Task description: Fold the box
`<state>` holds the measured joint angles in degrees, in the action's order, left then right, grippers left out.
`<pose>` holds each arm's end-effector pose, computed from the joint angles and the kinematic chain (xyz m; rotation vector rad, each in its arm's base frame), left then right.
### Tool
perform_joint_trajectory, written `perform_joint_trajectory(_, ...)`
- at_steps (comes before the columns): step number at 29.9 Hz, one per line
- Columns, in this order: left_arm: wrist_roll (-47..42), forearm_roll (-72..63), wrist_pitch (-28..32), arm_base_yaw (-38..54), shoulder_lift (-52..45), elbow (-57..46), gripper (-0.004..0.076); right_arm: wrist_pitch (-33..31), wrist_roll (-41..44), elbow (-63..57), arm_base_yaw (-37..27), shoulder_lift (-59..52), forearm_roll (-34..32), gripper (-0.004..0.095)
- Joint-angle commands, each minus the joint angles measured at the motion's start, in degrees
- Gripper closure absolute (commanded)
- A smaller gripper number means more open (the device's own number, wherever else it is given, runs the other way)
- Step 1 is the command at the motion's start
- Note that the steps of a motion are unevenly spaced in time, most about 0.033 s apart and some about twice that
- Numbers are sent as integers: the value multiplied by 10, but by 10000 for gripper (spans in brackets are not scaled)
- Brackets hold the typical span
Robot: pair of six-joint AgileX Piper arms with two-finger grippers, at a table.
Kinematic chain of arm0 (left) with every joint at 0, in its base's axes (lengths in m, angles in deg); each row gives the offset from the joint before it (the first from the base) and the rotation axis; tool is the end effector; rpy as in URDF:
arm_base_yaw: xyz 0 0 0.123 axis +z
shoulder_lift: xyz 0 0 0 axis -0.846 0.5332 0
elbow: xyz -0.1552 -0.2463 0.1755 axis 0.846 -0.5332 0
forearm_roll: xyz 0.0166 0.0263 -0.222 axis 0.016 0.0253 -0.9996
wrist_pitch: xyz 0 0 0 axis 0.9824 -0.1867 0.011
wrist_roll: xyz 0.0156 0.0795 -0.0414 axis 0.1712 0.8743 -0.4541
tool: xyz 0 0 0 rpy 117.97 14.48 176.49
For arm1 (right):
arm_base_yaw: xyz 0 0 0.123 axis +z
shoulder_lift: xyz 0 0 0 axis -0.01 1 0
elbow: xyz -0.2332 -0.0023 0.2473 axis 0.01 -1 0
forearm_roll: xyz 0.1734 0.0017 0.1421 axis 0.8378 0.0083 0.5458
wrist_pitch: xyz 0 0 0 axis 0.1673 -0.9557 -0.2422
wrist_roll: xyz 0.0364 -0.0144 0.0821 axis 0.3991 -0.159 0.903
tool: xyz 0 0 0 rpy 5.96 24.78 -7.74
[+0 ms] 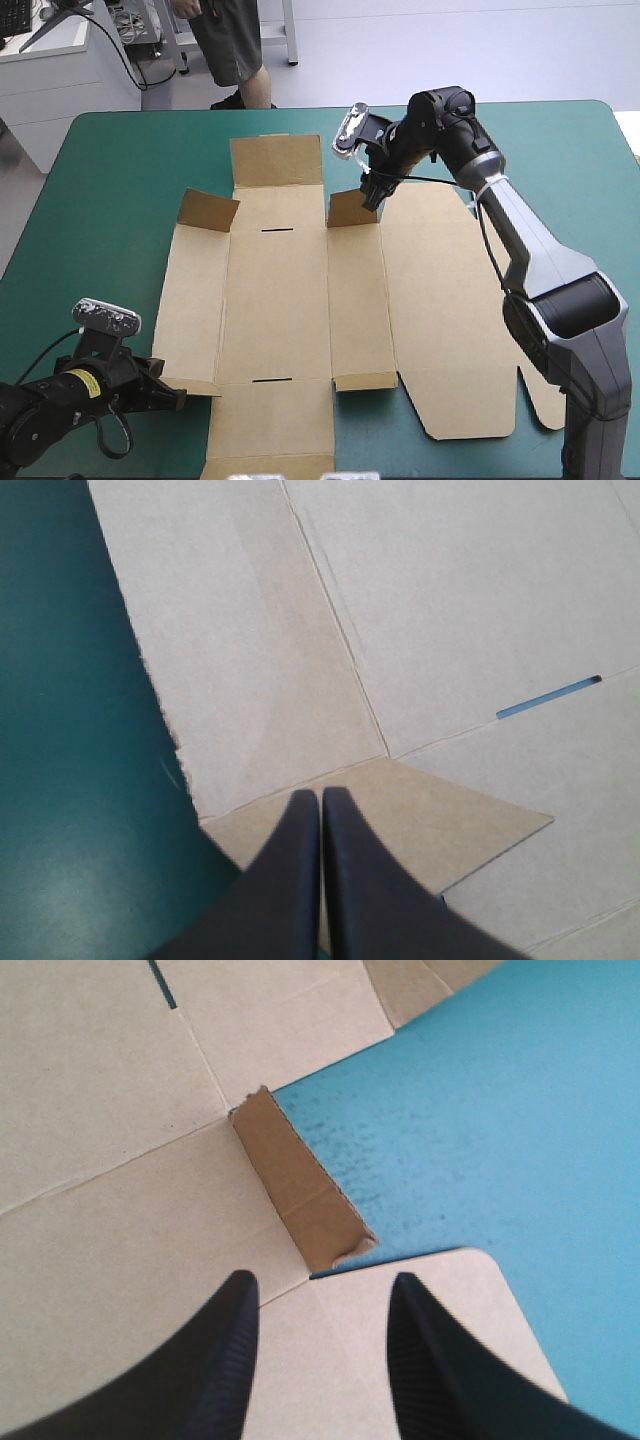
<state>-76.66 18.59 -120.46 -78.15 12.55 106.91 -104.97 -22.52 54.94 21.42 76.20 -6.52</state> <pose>0.0245 -0.0134 0.3328 0.3809 2.4796 -0.2283 0.4063 0.1806 0.4015 -1.3909 2.1643 0.0972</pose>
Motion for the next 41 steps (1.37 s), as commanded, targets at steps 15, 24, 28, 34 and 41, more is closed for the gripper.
perform_joint_trajectory(15,-1,1,8,-1,2,23,732,-10,344,3,-61,-141,-103,927)
perform_joint_trajectory(24,-1,2,12,-1,2,24,732,-10,352,-177,-131,-248,-103,927)
perform_joint_trajectory(28,-1,4,21,-1,2,24,732,9,342,-288,-150,-313,-103,925)
perform_joint_trajectory(34,-1,4,25,-1,2,24,732,64,342,-473,-162,-456,-100,926)
perform_joint_trajectory(41,-1,6,25,-1,2,24,732,73,342,-647,-162,-631,-75,925)
